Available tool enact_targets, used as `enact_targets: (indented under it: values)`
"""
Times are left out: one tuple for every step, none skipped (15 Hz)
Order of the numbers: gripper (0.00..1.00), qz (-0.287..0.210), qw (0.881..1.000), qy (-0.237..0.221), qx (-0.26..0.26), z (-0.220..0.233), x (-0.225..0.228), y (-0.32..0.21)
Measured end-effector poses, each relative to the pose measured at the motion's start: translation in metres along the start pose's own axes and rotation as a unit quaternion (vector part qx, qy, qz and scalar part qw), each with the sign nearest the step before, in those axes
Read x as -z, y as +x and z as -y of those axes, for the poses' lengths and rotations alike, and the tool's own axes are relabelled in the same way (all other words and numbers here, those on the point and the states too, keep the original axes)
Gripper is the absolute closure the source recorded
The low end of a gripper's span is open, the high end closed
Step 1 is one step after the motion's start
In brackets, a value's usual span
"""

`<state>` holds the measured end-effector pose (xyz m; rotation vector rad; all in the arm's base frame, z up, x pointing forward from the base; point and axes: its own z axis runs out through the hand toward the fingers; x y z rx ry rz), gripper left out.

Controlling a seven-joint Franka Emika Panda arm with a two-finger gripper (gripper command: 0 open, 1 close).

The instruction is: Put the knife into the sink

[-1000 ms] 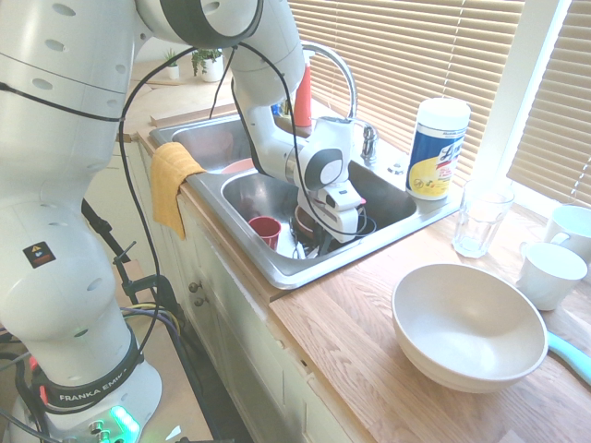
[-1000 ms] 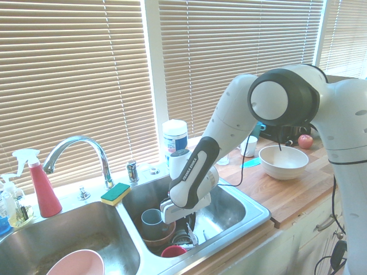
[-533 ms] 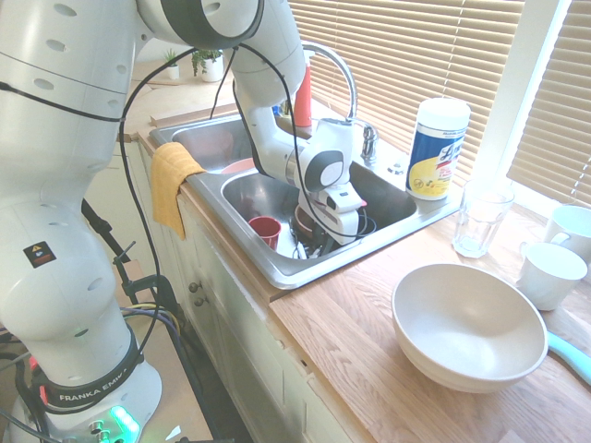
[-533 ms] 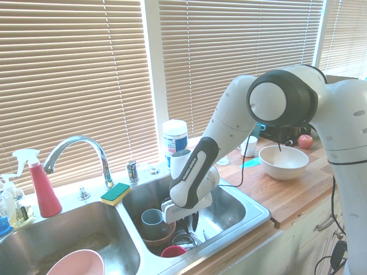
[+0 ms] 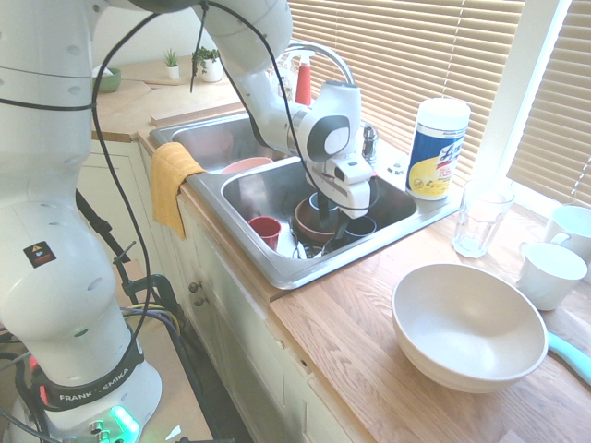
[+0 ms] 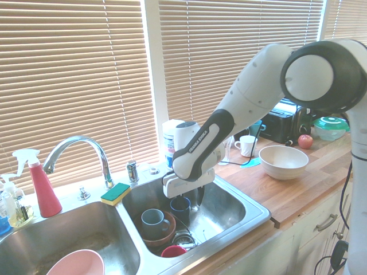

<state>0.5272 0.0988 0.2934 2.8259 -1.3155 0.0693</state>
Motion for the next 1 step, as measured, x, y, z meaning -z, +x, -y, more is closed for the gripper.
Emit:
enact_targets:
  values:
    - [0.00, 0.003, 1.000, 0.000, -0.001, -0.0092, 0.0257, 0.0011]
